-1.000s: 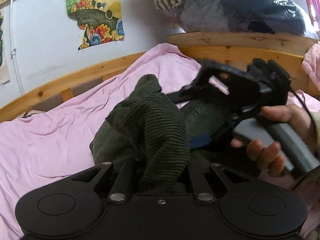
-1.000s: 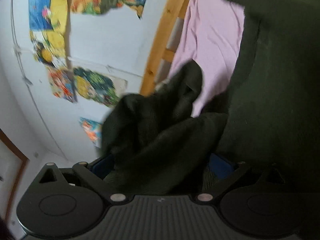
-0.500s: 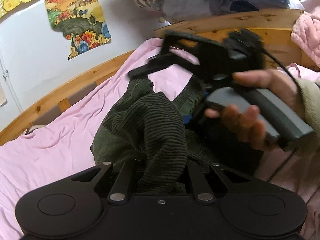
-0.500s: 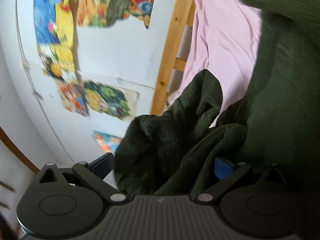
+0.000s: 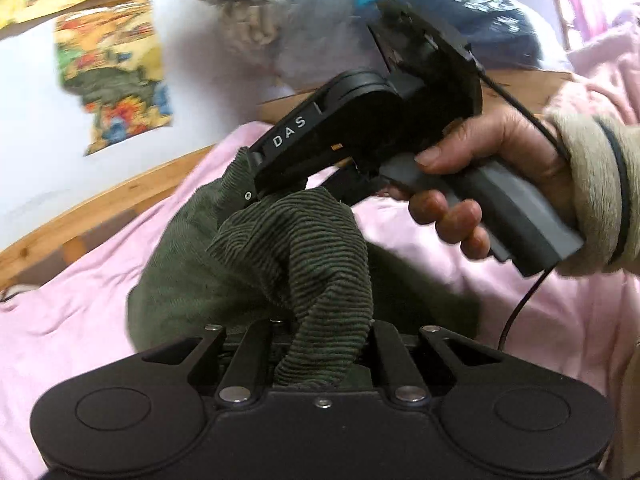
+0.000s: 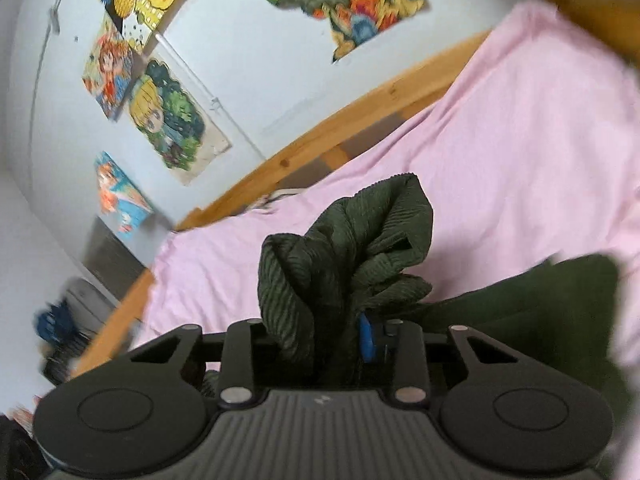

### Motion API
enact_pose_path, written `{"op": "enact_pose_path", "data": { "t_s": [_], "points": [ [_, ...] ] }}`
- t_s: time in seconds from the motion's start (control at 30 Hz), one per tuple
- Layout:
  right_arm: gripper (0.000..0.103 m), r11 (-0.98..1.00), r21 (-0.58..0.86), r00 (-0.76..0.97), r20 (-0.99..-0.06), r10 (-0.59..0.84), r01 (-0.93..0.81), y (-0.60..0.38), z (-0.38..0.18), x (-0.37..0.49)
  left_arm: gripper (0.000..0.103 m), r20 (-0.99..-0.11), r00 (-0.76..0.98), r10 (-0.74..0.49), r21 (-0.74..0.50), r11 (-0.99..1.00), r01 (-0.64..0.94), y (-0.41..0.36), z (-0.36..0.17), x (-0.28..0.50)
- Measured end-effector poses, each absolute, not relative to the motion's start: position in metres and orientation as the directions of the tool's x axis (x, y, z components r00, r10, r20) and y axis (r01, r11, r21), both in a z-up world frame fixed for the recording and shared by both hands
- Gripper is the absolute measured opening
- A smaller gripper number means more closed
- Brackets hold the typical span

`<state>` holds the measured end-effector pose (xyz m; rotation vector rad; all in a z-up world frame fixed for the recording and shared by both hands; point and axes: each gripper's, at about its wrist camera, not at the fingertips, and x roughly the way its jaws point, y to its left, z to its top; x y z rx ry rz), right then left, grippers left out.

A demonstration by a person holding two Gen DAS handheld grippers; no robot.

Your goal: Fold large clothes

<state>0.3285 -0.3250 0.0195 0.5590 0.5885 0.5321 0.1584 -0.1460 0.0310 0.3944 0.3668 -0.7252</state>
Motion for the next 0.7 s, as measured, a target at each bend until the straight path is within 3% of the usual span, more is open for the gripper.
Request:
{"op": "enact_pose_path", "data": {
  "t_s": [0.33, 0.43, 0.5, 0.53, 0.7],
  "points": [
    [0.034, 0.799, 0.595, 0.726, -0.510, 0.461, -0.089, -0.383, -0.043, 0.301, 0.015, -0.578, 0.543, -0.609, 0.156, 0.571, 0.806, -0.204, -0.013, 0.179],
    [0.036, 0.794, 0.601, 0.717, -0.516, 0.469, -0.087, -0.389, -0.059, 0.299, 0.030, -0.570, 0.534, -0.624, 0.141, 0.567, 0.812, -0.202, -0.009, 0.177],
    [0.038, 0.811, 0.572, 0.714, -0.518, 0.471, -0.120, -0.385, -0.059, 0.297, 0.050, -0.553, 0.510, -0.658, 0.075, 0.571, 0.818, -0.190, -0.002, 0.175],
    [0.038, 0.817, 0.561, 0.711, -0.521, 0.473, -0.132, -0.382, -0.057, 0.296, 0.054, -0.537, 0.492, -0.685, 0.029, 0.567, 0.823, -0.180, 0.003, 0.174],
    [0.038, 0.841, 0.522, 0.707, -0.541, 0.456, -0.143, -0.375, -0.052, 0.295, 0.080, -0.392, 0.485, -0.782, -0.176, 0.581, 0.795, -0.114, 0.017, 0.160]
  ]
}}
